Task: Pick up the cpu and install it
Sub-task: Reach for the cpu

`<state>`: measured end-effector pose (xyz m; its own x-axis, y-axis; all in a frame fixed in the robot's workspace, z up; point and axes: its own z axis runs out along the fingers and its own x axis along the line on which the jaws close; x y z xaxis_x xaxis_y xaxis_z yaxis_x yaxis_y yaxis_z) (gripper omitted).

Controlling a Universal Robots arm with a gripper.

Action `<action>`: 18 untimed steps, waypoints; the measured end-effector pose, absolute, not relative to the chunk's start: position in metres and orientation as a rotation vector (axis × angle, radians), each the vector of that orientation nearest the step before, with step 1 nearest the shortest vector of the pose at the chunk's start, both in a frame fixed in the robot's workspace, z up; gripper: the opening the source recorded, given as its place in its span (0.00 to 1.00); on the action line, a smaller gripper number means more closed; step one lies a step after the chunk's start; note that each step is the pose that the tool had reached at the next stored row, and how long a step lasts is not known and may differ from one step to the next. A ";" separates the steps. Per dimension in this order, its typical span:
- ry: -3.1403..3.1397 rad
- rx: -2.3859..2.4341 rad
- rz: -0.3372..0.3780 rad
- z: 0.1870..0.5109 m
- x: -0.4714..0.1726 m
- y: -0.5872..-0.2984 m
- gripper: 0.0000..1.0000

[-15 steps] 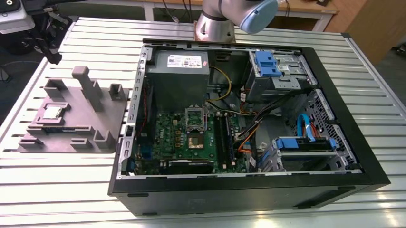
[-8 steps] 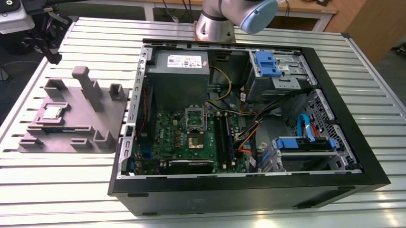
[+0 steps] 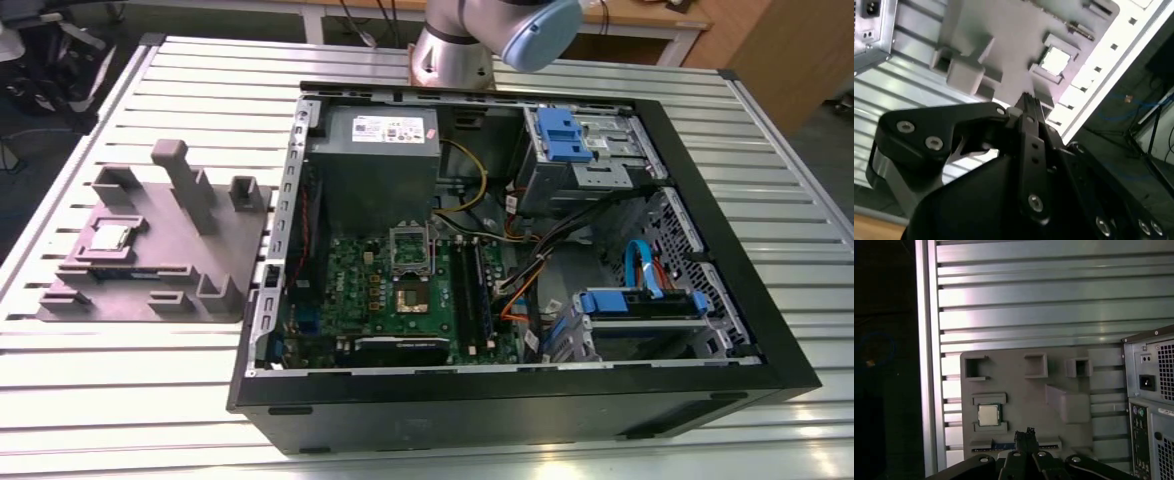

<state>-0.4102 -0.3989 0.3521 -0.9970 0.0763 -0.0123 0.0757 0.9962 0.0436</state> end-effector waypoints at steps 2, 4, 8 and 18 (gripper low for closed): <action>3.125 0.119 0.068 0.352 -0.417 -0.399 0.10; 3.125 0.119 0.067 0.352 -0.417 -0.399 0.10; 3.125 0.119 0.068 0.352 -0.418 -0.399 0.10; 3.125 0.119 0.068 0.352 -0.419 -0.399 0.10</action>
